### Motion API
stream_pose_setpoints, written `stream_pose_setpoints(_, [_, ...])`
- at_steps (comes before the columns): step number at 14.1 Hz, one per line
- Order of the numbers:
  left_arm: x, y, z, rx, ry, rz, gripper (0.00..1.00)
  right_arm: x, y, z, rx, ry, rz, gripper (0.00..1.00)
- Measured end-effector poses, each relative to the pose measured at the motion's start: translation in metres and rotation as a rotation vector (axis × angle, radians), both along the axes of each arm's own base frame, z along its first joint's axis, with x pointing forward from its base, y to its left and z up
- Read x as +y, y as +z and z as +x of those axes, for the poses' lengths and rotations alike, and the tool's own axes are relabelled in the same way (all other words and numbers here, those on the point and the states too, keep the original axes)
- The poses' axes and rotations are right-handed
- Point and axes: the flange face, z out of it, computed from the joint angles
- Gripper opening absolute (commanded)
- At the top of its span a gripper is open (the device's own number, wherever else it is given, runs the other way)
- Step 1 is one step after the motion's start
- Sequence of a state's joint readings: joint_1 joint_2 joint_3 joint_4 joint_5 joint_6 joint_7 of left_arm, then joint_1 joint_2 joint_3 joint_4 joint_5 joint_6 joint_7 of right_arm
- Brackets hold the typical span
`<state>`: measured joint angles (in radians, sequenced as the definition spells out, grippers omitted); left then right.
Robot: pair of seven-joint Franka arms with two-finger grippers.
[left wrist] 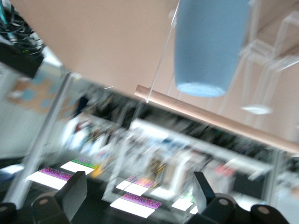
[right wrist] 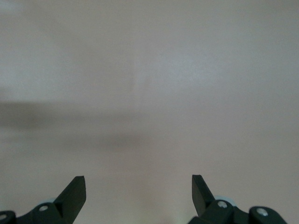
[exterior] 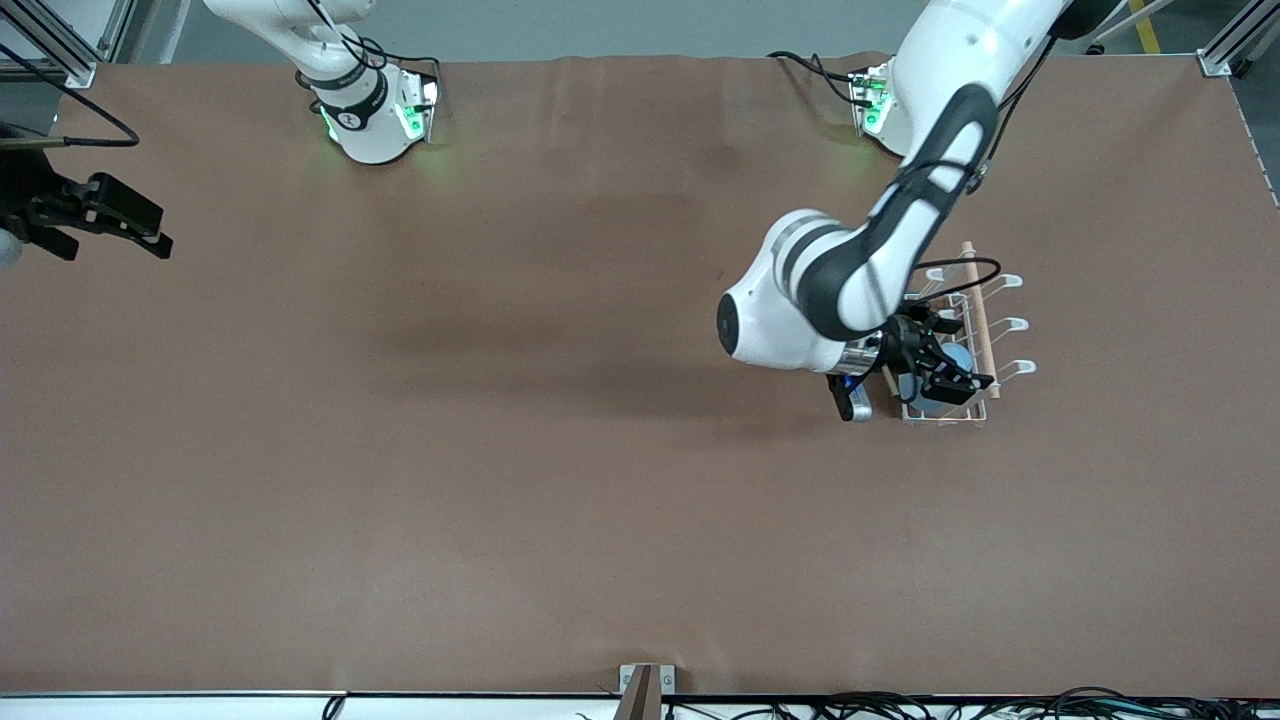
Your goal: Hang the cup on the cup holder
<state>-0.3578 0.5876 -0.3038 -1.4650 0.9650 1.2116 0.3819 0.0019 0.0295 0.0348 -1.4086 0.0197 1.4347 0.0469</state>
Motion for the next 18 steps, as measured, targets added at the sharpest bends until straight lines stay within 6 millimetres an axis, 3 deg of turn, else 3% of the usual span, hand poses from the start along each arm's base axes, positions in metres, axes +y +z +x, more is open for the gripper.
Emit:
stream_pose_setpoints(3, [0.003, 0.084, 0.013, -0.17, 0.175, -0.222, 1.0, -0.004, 0.006, -0.001, -0.017, -0.007, 0.0, 1.0])
stream_pose_setpoints(8, [0.019, 0.171, 0.009, -0.397, 0.412, -0.426, 1.0, -0.013, 0.012, -0.005, -0.014, -0.024, 0.001, 1.0])
stream_pose_setpoints(12, [0.077, 0.253, 0.008, -0.456, 0.578, -0.718, 1.0, -0.024, 0.009, -0.005, -0.005, -0.036, 0.005, 1.0])
stream_pose_setpoints(15, [0.105, 0.297, -0.006, -0.492, 0.638, -0.831, 1.0, -0.025, 0.009, -0.005, -0.004, -0.037, 0.005, 1.0])
stream_pose_setpoints(18, [0.124, 0.31, -0.007, -0.504, 0.717, -0.91, 1.0, -0.025, 0.008, -0.005, -0.003, -0.006, 0.006, 1.0])
